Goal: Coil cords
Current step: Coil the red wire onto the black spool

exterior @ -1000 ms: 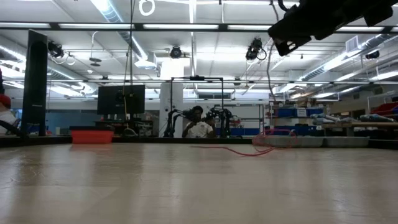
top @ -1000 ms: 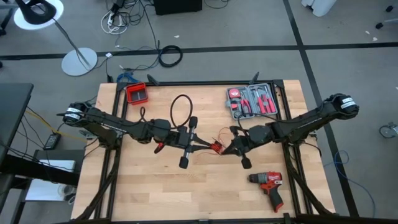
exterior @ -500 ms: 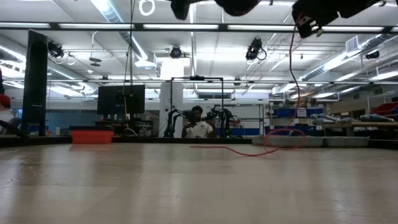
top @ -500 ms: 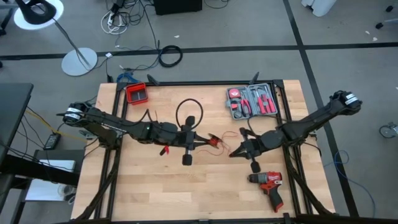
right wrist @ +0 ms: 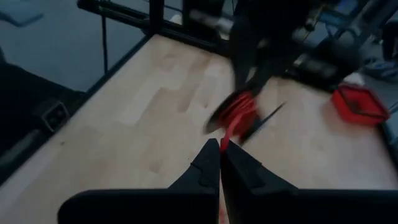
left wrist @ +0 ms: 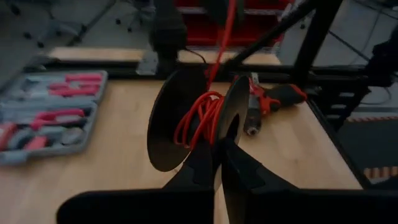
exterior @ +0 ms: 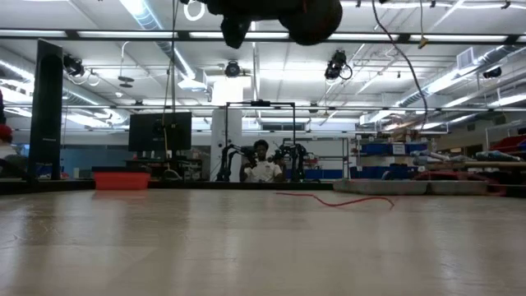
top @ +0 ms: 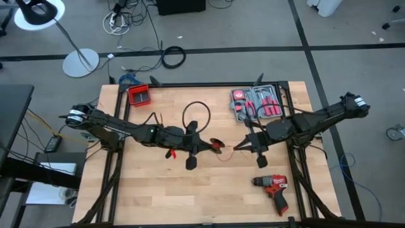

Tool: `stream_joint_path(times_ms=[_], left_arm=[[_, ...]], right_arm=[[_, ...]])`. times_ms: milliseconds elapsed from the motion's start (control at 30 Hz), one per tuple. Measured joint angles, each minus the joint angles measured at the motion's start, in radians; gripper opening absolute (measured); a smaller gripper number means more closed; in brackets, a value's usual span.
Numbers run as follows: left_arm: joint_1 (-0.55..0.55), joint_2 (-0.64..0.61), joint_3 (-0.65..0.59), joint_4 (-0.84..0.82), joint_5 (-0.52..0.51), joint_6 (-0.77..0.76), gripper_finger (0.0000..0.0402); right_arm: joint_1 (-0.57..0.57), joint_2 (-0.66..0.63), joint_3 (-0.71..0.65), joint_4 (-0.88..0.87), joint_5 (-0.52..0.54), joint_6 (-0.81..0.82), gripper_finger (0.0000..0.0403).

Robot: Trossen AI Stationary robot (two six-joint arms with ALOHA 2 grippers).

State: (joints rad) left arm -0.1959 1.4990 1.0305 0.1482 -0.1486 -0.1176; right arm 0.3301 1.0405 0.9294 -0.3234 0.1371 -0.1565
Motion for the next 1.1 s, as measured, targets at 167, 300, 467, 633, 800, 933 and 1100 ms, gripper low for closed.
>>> stream_joint_path(times_ms=[167,300,467,633,800,933,1100], left_arm=[[0.000,0.049,0.000,0.032,0.059,-0.046,0.0009],[0.004,0.085,0.000,0.065,0.101,-0.068,0.0009],[0.009,0.098,0.000,0.106,0.170,-0.078,0.0009],[0.012,0.099,0.000,0.179,0.245,-0.040,0.0009],[0.012,0.099,0.000,0.204,0.263,0.020,0.0009],[0.013,0.099,0.000,0.217,0.272,0.081,0.0009],[0.013,0.099,0.000,0.261,0.306,0.161,0.0009]], right_arm=[[-0.065,0.055,0.057,-0.001,-0.037,-0.128,0.0000],[-0.127,0.106,0.075,0.010,-0.048,-0.197,0.0000],[-0.187,0.148,0.079,0.097,-0.120,-0.257,0.0000],[-0.227,0.205,0.081,0.198,-0.236,-0.264,0.0000],[-0.230,0.262,0.081,0.239,-0.278,-0.247,0.0001],[-0.219,0.286,0.080,0.246,-0.339,-0.183,0.0001],[-0.205,0.280,0.079,0.212,-0.374,-0.127,0.0001]])
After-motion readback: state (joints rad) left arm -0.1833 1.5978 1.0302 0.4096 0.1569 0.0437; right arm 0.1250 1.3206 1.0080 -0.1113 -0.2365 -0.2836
